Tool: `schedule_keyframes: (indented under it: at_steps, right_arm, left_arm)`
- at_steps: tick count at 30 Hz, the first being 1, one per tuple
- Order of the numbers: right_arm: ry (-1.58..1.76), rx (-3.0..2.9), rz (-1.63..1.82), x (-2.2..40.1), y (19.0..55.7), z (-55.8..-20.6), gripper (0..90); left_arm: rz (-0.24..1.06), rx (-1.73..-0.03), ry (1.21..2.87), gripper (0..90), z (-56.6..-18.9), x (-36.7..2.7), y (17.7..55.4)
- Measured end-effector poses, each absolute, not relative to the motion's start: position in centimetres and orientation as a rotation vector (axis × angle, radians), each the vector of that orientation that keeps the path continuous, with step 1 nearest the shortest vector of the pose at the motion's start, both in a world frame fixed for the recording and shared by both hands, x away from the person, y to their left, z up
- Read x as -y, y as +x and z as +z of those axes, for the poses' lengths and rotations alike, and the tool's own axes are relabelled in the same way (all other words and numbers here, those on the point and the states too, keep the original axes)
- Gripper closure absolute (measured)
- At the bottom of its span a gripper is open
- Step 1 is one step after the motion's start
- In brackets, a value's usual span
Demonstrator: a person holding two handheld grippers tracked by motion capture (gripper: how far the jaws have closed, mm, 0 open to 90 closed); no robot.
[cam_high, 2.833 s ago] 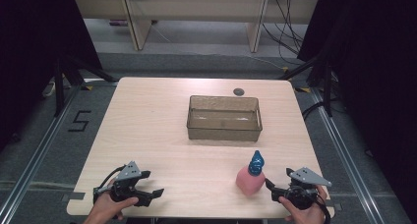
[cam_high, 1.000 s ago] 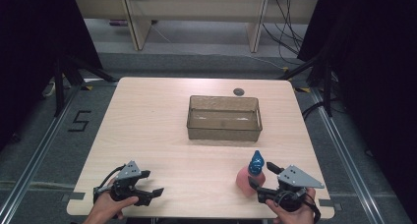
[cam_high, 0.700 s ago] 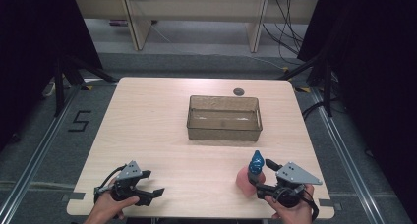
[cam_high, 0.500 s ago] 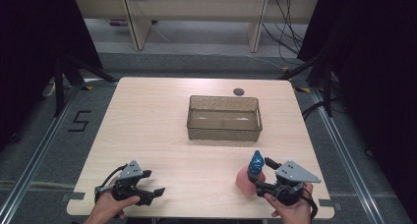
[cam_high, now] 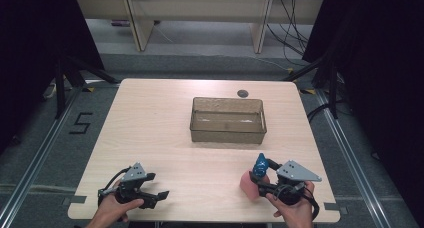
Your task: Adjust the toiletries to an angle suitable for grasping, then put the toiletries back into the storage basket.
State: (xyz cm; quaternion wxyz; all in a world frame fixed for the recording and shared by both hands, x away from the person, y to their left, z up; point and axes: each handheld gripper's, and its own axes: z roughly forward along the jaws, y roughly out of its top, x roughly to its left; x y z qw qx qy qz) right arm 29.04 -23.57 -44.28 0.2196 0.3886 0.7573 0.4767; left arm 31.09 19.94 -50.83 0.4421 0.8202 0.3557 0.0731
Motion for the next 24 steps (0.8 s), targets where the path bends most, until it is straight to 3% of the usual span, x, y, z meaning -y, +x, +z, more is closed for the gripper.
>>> schedule_keyframes:
  at_steps: [24]
  right_arm:
    - [1.010,-2.110,1.314,22.94,29.04,-44.67,52.4]
  left_arm:
    - [0.187,-0.866,2.029,14.8,-50.65,-19.91,30.83]
